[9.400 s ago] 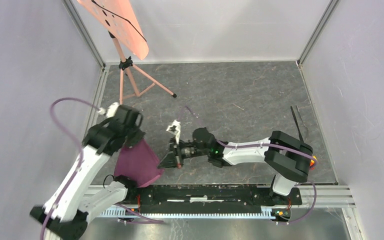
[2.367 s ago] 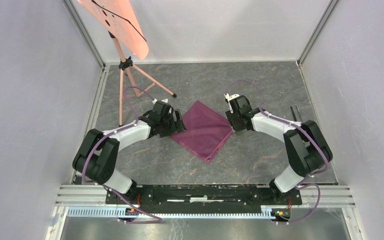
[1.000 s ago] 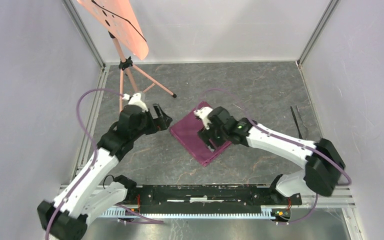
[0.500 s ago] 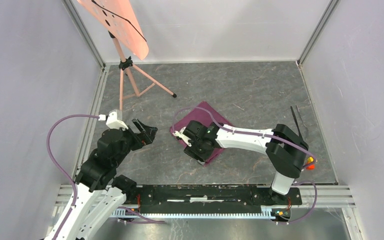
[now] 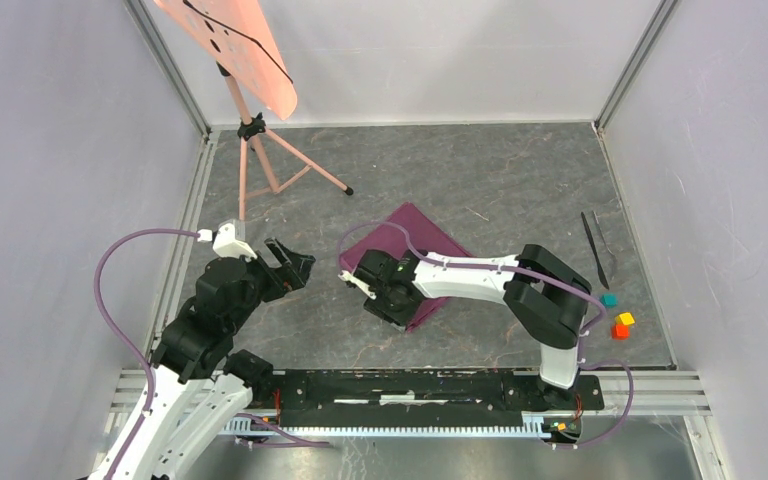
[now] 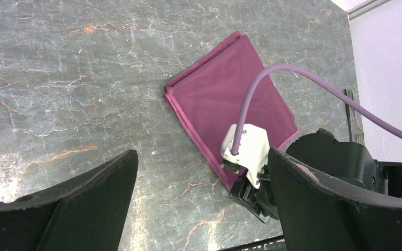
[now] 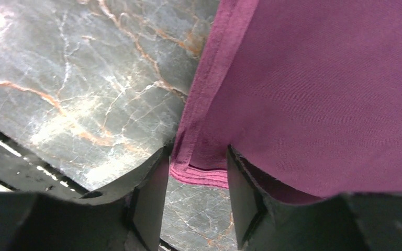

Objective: Fold the napkin into a case and place the utensils inside
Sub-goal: Pick up the lower triangle-folded napkin from the center of the board, then fold the lower triangle-folded napkin at the center of the board.

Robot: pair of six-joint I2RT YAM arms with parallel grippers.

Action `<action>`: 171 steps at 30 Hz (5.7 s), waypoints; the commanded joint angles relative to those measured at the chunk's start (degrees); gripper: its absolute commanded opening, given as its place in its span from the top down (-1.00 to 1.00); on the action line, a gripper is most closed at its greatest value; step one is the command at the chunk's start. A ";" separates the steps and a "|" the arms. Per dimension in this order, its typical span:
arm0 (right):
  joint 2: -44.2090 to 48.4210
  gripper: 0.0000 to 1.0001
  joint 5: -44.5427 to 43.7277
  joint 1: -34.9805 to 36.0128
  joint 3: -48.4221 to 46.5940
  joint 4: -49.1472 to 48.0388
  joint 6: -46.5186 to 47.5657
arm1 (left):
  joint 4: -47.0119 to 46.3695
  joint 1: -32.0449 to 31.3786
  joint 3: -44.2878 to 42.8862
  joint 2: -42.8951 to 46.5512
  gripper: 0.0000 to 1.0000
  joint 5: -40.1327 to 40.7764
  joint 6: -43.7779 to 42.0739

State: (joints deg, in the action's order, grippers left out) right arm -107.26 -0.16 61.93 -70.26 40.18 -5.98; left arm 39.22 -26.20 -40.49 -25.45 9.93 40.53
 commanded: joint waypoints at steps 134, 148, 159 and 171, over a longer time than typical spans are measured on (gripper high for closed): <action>19.30 -0.18 31.39 -29.37 32.65 -48.57 -3.47 | -1.60 -11.51 -43.94 -88.14 0.96 5.69 10.64; 12.52 0.47 19.88 -27.22 28.59 -51.55 -5.43 | -4.05 -11.18 -43.81 -87.15 0.76 1.52 7.71; 13.67 1.00 10.11 -27.15 30.80 -51.32 -9.21 | -14.31 -10.12 -31.13 -70.51 -0.34 -10.33 0.72; 13.47 1.00 9.95 -27.14 30.33 -51.07 -11.05 | -19.86 0.13 -20.30 -66.94 0.43 -16.66 0.69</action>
State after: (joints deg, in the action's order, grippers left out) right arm -94.06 11.73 34.79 -39.72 -11.55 -16.80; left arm 23.38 -27.62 -61.04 -91.42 -3.36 43.27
